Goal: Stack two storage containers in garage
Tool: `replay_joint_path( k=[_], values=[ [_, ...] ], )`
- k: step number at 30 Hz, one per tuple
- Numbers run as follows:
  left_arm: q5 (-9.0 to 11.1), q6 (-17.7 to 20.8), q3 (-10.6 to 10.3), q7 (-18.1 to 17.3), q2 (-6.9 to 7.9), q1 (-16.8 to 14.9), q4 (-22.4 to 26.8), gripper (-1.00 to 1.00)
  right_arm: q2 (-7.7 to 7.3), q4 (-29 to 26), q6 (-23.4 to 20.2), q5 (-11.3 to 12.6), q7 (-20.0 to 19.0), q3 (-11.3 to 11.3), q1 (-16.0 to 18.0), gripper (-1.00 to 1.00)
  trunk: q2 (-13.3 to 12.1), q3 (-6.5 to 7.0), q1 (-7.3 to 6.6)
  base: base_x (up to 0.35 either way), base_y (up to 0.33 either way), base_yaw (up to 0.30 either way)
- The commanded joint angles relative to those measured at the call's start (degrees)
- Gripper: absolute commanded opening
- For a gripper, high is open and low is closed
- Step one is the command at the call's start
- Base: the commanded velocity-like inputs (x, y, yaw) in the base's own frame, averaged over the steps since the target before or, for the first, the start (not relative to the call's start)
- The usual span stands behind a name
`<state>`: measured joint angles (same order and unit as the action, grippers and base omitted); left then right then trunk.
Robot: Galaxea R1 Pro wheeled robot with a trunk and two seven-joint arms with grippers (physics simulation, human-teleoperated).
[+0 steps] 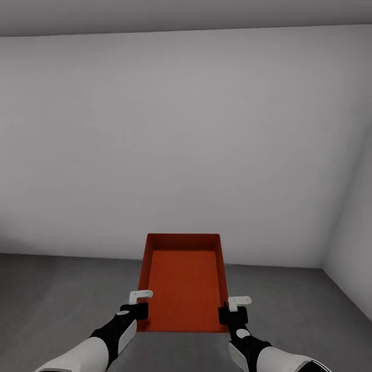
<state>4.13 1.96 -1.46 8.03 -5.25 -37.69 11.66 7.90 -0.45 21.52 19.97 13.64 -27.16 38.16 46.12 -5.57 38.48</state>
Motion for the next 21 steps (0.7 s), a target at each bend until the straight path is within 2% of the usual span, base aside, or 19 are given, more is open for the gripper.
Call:
replay_joint_path(
  k=[1, 21],
  values=[
    [-0.1, 0.2, 1.6, 0.5, 0.33, 0.0, 0.0, -1.00, 0.01, -0.1, 0.4, 0.3, 0.3, 1.9, 0.1, -1.00, 0.1, -0.09, 0.04, 0.310, 0.190, -0.037],
    [-0.1, 0.2, 1.4, 0.5, 0.33, 0.0, 0.1, -1.00, 0.01, -0.1, 0.3, 0.3, 0.4, 1.9, 0.1, -1.00, 0.1, -0.09, 0.04, 0.311, 0.186, -0.003]
  ],
)
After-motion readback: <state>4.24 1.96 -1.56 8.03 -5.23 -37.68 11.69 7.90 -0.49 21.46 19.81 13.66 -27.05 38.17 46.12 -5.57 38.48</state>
